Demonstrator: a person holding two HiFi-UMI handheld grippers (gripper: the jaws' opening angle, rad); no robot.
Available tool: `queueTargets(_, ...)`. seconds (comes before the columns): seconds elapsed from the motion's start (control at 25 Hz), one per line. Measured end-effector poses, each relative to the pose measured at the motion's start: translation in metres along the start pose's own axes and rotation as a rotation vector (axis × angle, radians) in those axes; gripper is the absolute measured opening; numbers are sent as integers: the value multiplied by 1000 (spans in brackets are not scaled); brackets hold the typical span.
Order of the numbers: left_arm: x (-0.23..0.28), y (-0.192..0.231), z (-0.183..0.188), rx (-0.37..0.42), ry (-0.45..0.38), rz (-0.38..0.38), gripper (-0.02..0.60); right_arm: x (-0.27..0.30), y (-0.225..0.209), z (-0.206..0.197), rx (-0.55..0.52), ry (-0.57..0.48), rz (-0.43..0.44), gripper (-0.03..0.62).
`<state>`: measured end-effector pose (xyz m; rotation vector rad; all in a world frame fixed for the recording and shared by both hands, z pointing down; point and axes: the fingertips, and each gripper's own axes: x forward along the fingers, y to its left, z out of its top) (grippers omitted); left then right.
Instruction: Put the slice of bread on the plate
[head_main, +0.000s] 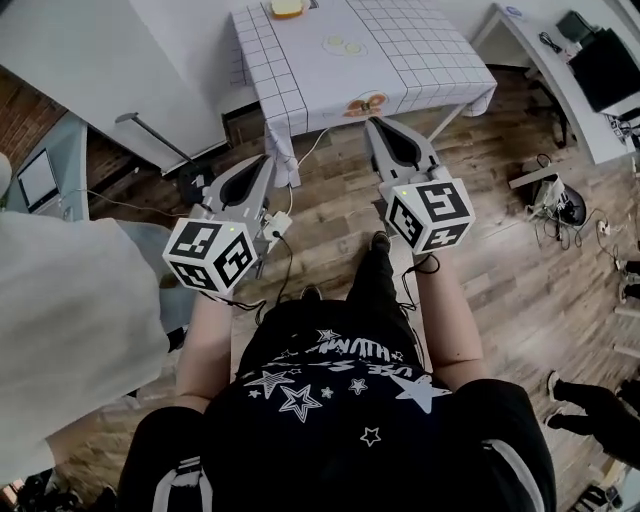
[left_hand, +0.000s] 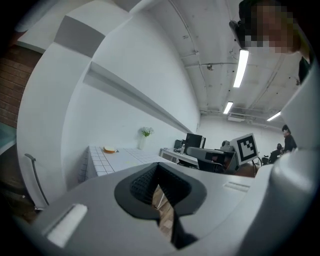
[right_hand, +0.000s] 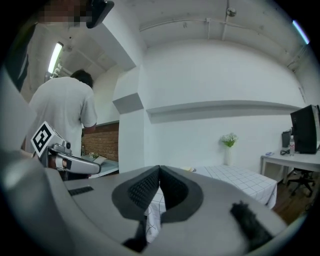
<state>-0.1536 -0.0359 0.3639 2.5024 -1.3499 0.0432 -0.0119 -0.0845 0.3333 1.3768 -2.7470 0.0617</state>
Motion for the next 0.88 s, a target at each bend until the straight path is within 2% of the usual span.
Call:
queueTargets(0.16,-8,-15,-6,7,-3,-37,9,-30,10,-3,8,8,-41,15)
queueTargets(0.32,-18,-39,-11,5,-15,-42,9,-61,19,-6,-12,22,-34,15)
queueTargets(0.56,-31,-80,-8,14,-42,8,9,-105,25,0,-16,19,10,15)
queueTargets(0.88,-59,-147,-30,39,-42,39,8,-171,49,-21,-9,41,73,15)
